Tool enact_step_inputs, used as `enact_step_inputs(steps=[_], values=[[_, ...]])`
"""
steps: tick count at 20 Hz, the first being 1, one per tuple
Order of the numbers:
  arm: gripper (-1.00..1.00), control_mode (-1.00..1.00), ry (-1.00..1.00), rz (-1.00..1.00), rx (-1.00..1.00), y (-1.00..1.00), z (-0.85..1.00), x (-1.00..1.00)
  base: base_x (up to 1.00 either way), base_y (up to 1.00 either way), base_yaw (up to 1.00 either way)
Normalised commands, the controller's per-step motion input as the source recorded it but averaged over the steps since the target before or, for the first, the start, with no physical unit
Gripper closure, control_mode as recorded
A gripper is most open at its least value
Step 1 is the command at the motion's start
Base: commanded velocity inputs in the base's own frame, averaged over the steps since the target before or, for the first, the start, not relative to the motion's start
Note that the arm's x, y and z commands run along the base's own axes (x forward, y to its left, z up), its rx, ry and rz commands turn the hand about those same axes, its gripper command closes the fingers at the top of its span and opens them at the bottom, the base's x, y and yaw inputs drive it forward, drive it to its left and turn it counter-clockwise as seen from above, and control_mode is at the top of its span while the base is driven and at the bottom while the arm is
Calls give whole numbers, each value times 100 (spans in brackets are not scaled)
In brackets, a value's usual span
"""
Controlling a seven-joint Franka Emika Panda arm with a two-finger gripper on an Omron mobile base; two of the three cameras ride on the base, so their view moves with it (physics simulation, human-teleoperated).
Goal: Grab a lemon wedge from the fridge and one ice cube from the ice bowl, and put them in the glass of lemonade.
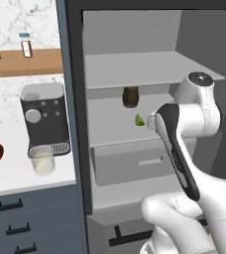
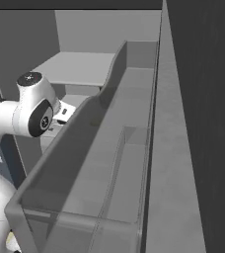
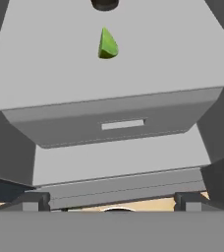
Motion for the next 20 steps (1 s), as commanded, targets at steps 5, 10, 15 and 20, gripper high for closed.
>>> enact_step_inputs(steps=[5,10,15,20], values=[[-100,-100,0,0,-10,0,-42,29,0,0,0],[-100,-100,0,0,-1,0,-22,48,0,0,0],[-100,-100,1,0,0,-1,0,87,0,0,0],[-100,-100,1,0,1,-1,-12,92,0,0,0]])
